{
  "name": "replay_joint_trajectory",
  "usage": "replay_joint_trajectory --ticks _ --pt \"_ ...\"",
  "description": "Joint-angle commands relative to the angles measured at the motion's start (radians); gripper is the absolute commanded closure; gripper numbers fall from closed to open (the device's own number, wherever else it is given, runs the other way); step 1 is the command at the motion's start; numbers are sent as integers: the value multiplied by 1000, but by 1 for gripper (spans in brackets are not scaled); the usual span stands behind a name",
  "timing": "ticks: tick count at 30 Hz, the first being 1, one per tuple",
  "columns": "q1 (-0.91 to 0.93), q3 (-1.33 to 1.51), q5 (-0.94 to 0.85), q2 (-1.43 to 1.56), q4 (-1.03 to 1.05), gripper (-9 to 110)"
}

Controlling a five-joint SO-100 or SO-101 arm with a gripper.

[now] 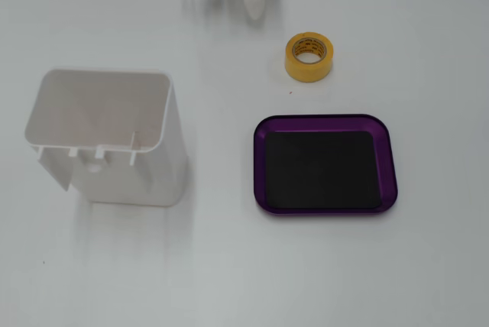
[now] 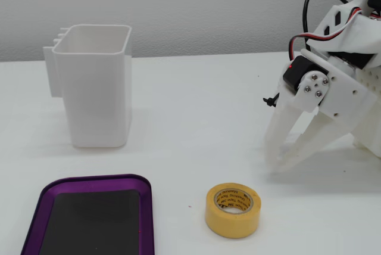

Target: Pick up the yellow tape and place it in the box.

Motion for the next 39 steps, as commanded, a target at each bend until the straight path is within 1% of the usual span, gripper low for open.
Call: replay_joint_trajectory --ticks 1,14,20,21,24,26,28,32,36,39 --pt "-3 5 -9 107 -8 102" --pt "-2 5 -8 107 -6 102" --pt "6 -86 -14 87 -8 102" --pt "6 -98 -40 78 -9 102" --pt "14 -121 -236 9 -55 101" --pt "12 -149 -333 -75 -97 101" --pt "9 -242 -368 -190 -129 101" --pt "-25 -454 -374 -532 -129 100" --pt "-110 -655 -377 -916 -83 93" --pt "-163 -779 -371 -1158 -92 90"
